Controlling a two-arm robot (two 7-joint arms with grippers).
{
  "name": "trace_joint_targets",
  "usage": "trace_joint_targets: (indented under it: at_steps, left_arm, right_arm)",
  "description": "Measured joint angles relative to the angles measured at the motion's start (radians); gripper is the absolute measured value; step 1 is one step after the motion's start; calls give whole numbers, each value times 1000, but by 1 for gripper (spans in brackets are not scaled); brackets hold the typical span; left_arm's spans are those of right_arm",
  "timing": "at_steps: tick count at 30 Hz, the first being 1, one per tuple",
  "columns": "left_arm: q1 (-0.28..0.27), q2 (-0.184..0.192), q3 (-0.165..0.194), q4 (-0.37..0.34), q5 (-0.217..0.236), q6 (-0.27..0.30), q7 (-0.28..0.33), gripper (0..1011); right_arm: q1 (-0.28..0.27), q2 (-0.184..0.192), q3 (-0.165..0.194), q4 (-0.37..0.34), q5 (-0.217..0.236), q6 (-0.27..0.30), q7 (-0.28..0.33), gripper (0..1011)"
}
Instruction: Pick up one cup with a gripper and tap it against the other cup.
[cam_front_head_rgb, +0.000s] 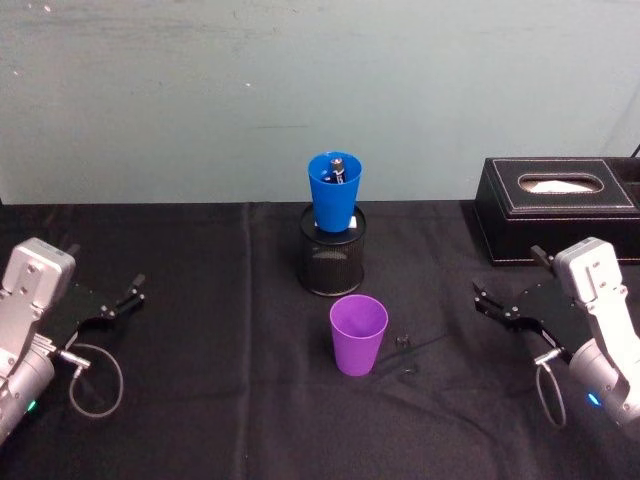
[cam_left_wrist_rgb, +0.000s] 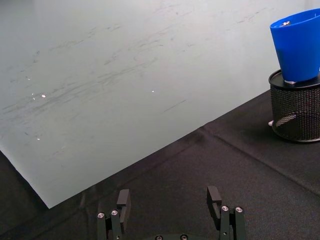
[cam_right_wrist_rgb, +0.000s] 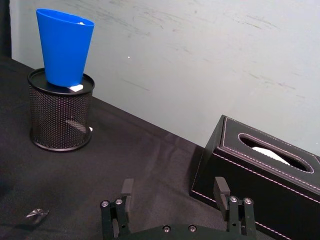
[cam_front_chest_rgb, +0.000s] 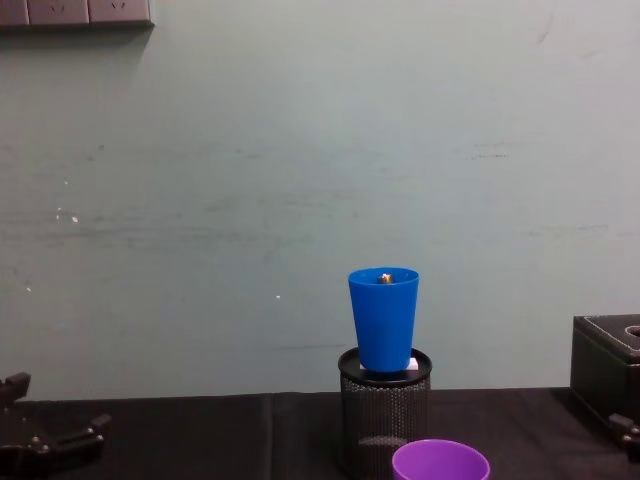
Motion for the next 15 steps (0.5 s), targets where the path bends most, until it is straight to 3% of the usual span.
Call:
trace_joint_targets:
  at_steps: [15]
  left_arm:
    - [0,0,0,0,0,0,0,1000]
  right_arm:
    - [0,0,0,0,0,0,0,1003]
